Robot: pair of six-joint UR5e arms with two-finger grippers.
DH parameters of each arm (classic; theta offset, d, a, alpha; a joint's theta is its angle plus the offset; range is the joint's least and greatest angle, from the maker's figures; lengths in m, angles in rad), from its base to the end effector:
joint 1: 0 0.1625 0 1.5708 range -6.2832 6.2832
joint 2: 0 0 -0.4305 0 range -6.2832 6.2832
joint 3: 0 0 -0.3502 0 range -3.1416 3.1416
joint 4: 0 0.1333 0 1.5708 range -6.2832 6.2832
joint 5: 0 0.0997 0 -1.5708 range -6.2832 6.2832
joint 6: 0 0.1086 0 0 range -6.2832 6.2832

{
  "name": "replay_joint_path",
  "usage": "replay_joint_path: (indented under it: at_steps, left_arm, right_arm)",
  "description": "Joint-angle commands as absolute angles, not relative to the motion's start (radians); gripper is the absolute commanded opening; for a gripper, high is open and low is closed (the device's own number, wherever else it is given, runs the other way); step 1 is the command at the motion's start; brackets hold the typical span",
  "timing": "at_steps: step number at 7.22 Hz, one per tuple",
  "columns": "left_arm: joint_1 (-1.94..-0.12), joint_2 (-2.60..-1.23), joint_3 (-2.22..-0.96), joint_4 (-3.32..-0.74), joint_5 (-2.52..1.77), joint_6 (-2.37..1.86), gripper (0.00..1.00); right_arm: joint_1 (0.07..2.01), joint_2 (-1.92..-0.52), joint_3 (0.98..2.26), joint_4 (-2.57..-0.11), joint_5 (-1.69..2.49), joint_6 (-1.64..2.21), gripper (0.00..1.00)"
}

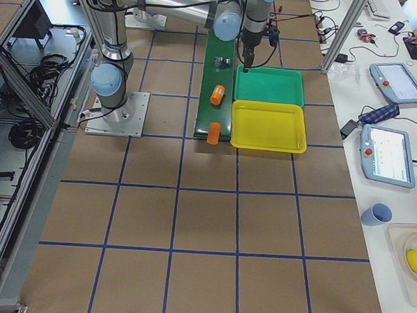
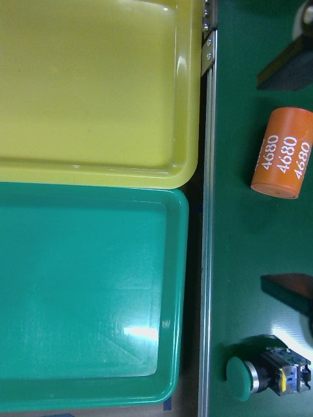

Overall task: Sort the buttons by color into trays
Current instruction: 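Place the yellow-capped button on the belt while the right gripper lowers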

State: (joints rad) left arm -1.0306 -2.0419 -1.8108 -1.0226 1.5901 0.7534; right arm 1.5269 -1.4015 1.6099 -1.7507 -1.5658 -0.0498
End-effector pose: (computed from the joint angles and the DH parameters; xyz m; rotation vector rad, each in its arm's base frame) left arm 0.1660 -0.5319 0.1942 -0.3270 -3.0336 -0.2165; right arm 0.1113 -0.5171 0.4030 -0.0091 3.1349 0.0443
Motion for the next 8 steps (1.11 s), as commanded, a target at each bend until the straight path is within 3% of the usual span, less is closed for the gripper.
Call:
replay_joint_path:
  at_steps: [1, 5, 8]
  left_arm:
    - [-1.049, -2.011, -1.796, -1.037, 1.582, 0.739, 0.0]
    - [-1.245, -1.852, -1.721, -1.233, 1.476, 0.351, 0.0]
    - [-1.449, -1.81, -1.791, -1.242, 1.433, 0.169, 0.0]
  right_arm:
    - [1.502, -1.402, 1.634, -1.762, -1.56, -0.049, 1.0]
    - [1.483, -1.407, 1.675, -1.769, -1.474, -0.072, 1.0]
    - [1.482, -1.407, 1.759, -1.845, -1.448, -0.077, 1.0]
